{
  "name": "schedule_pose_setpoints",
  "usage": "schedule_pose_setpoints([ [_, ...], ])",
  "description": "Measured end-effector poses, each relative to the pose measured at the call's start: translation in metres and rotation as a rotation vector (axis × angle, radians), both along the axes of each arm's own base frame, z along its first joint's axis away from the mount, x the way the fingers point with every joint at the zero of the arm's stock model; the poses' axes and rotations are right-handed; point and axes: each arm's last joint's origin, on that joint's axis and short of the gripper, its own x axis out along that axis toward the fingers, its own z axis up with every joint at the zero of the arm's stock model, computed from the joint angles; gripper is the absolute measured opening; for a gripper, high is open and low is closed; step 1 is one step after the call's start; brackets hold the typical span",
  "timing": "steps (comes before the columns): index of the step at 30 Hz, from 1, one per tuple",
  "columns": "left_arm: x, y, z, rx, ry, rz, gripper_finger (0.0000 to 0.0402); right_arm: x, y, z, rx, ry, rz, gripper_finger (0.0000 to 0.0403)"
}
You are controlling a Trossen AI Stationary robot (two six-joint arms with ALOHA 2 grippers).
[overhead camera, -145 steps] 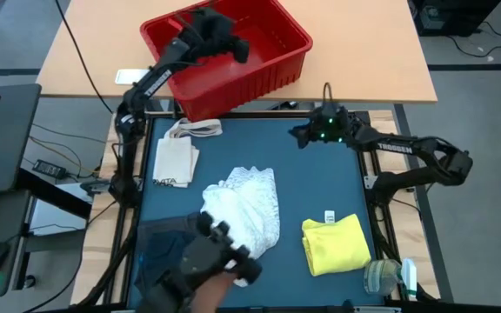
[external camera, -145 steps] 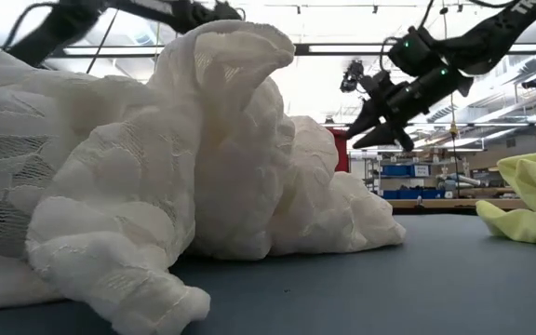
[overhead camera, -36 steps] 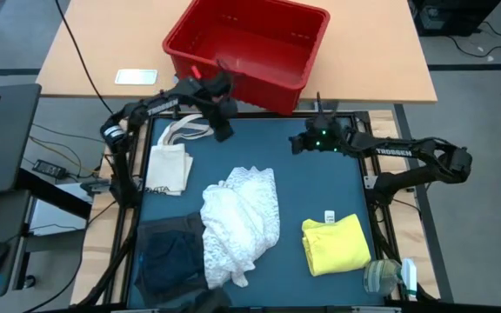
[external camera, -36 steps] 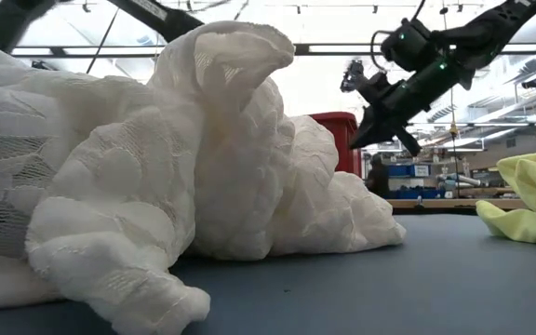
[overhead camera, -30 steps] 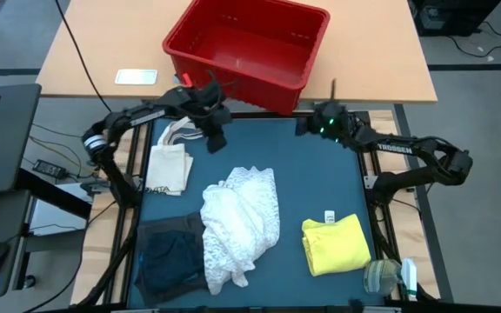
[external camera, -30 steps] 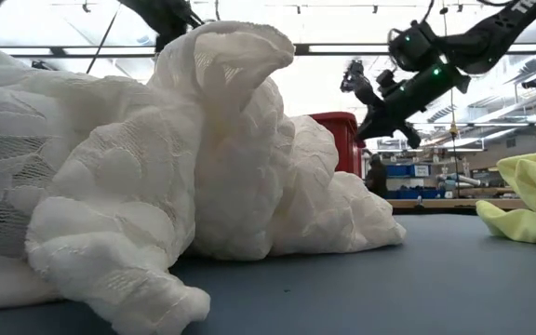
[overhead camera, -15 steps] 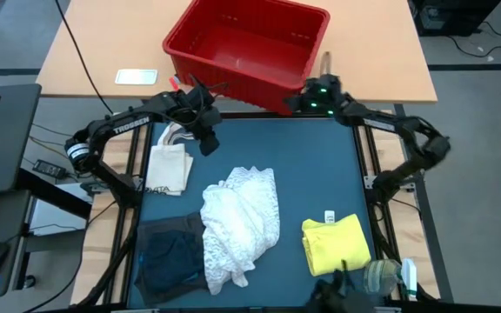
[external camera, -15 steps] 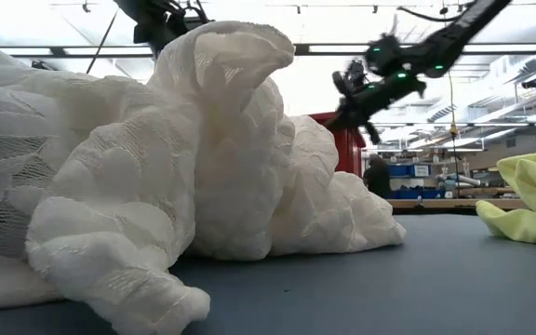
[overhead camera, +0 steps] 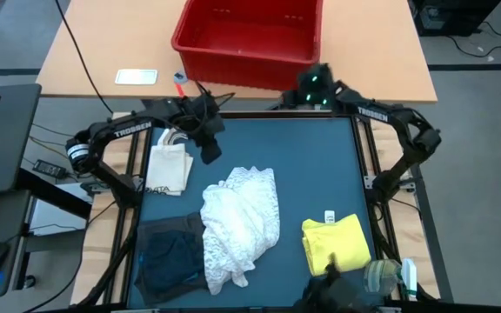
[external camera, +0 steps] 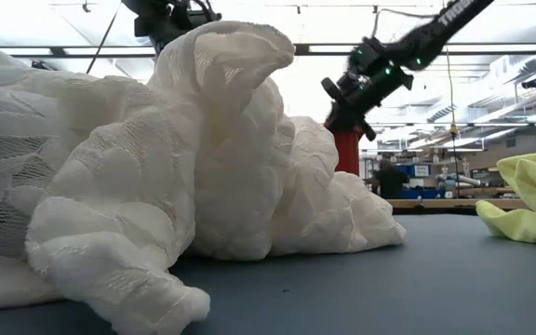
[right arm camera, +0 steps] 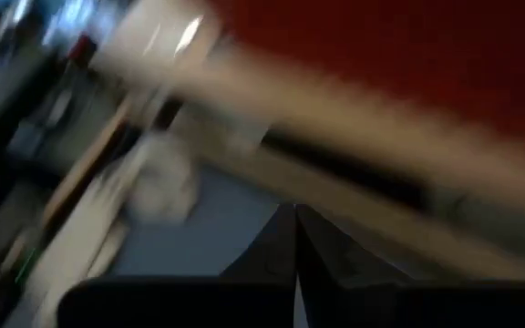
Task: Fold laundry
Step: Fold the white shirt
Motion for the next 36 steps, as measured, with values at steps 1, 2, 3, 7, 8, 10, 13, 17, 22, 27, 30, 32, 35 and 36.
schedule_pose_setpoints([
  [1, 0.002, -0.003, 0.0, 0.007, 0.002, -0.01, 0.0011, 0.007, 0.012, -0.001, 0.03, 0.023, 0.063, 0.0011],
  [2, 0.004, -0.006, 0.0, 0.016, 0.003, -0.018, 0.0011, 0.013, 0.024, -0.001, 0.054, 0.044, 0.12, 0.0012],
  [3, 0.006, -0.009, 0.0, 0.02, 0.002, -0.027, 0.0012, 0.021, 0.038, -0.003, 0.082, 0.074, 0.172, 0.0014],
  [7, 0.011, -0.019, 0.0, 0.023, 0.001, -0.06, 0.0033, 0.049, 0.093, -0.011, 0.169, 0.181, 0.349, 0.0036],
  [8, 0.012, -0.021, 0.0, 0.023, 0.0, -0.067, 0.0043, 0.056, 0.107, -0.013, 0.169, 0.201, 0.4, 0.0047],
  [10, 0.014, -0.024, 0.001, 0.028, -0.008, -0.079, 0.0066, 0.069, 0.133, -0.018, 0.151, 0.241, 0.49, 0.0078],
  [13, 0.018, -0.027, 0.002, 0.044, -0.036, -0.089, 0.0104, 0.084, 0.167, -0.033, 0.077, 0.324, 0.546, 0.0138],
  [17, 0.021, -0.033, 0.001, 0.037, -0.023, -0.081, 0.0144, 0.098, 0.194, -0.053, 0.037, 0.386, 0.549, 0.0209],
  [22, 0.02, -0.045, -0.002, -0.043, 0.046, -0.017, 0.0155, 0.118, 0.212, -0.08, 0.099, 0.366, 0.611, 0.0219],
  [27, 0.025, -0.066, -0.003, -0.033, 0.093, 0.021, 0.0155, 0.127, 0.215, -0.115, 0.105, 0.435, 0.659, 0.0174],
  [30, 0.028, -0.076, -0.003, -0.039, 0.108, 0.075, 0.0156, 0.117, 0.211, -0.124, 0.197, 0.529, 0.683, 0.01],
  [32, 0.03, -0.082, -0.003, -0.065, 0.107, 0.119, 0.0156, 0.103, 0.21, -0.115, 0.199, 0.628, 0.703, 0.0032],
  [35, 0.035, -0.089, -0.001, -0.067, 0.074, 0.15, 0.0156, 0.075, 0.209, -0.087, 0.027, 0.86, 0.572, 0.0016],
  [36, 0.038, -0.091, 0.0, -0.067, 0.054, 0.167, 0.0156, 0.065, 0.207, -0.073, -0.059, 0.928, 0.514, 0.0014],
])
